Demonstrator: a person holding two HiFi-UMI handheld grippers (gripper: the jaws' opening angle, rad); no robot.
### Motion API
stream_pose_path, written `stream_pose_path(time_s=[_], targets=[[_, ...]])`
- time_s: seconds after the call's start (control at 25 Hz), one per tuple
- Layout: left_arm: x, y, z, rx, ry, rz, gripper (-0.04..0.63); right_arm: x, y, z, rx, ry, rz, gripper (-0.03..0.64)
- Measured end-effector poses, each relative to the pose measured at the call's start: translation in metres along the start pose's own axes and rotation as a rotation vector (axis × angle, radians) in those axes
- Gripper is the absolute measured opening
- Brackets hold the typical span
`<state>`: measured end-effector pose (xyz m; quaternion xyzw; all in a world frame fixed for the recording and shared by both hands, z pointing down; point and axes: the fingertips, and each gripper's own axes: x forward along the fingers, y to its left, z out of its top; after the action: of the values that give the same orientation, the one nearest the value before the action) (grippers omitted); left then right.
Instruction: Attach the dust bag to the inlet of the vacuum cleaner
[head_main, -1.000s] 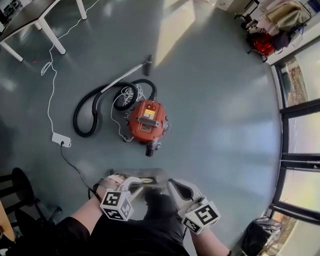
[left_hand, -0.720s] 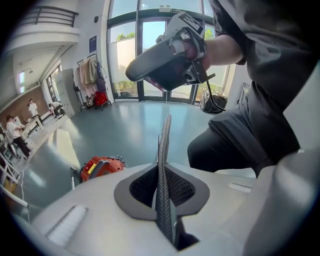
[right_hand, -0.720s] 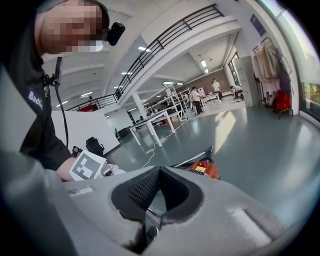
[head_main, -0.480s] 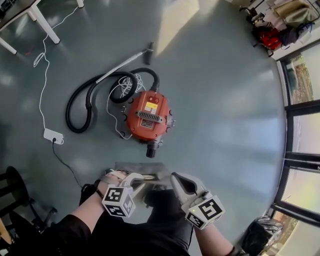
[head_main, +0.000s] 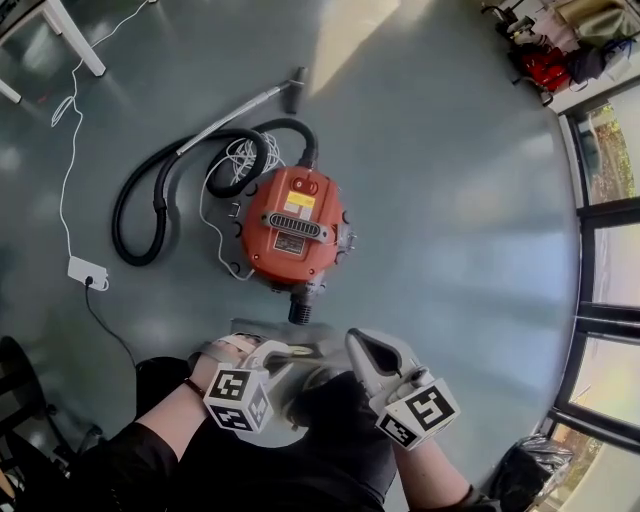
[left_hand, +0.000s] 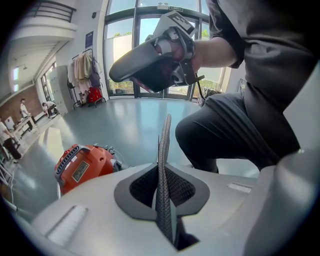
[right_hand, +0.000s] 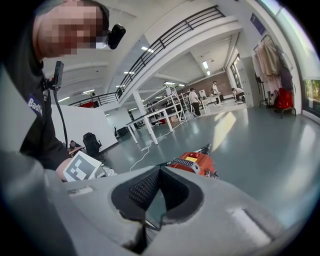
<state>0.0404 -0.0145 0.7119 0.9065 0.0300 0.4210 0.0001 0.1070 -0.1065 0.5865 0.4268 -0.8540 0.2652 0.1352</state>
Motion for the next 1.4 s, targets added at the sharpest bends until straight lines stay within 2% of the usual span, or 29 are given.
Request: stream_pose_path(time_s=[0.44, 0.84, 1.04, 1.4], targets=[[0.050, 0.021, -0.032, -0.031, -0.054, 0.026, 0.041, 0.048, -0.042, -0.055, -0.025, -0.088, 0.024, -0.006], [0.073, 0.033, -0.045, 0.014, -0.028, 0.088, 0.041, 0.061, -0.061, -0.064, -0.056, -0.142, 0.056, -0.006], [0.083, 0.046, -0.048, -0.012, -0.011, 0.130, 0.050, 0.067, -0.068, -0.067, -0.067, -0.155, 0.065, -0.006], [0.081, 0.055, -0.056, -0.043, -0.033, 0.130, 0.060, 0.072, -0.074, -0.075, -0.090, -0.169, 0.062, -0.006]])
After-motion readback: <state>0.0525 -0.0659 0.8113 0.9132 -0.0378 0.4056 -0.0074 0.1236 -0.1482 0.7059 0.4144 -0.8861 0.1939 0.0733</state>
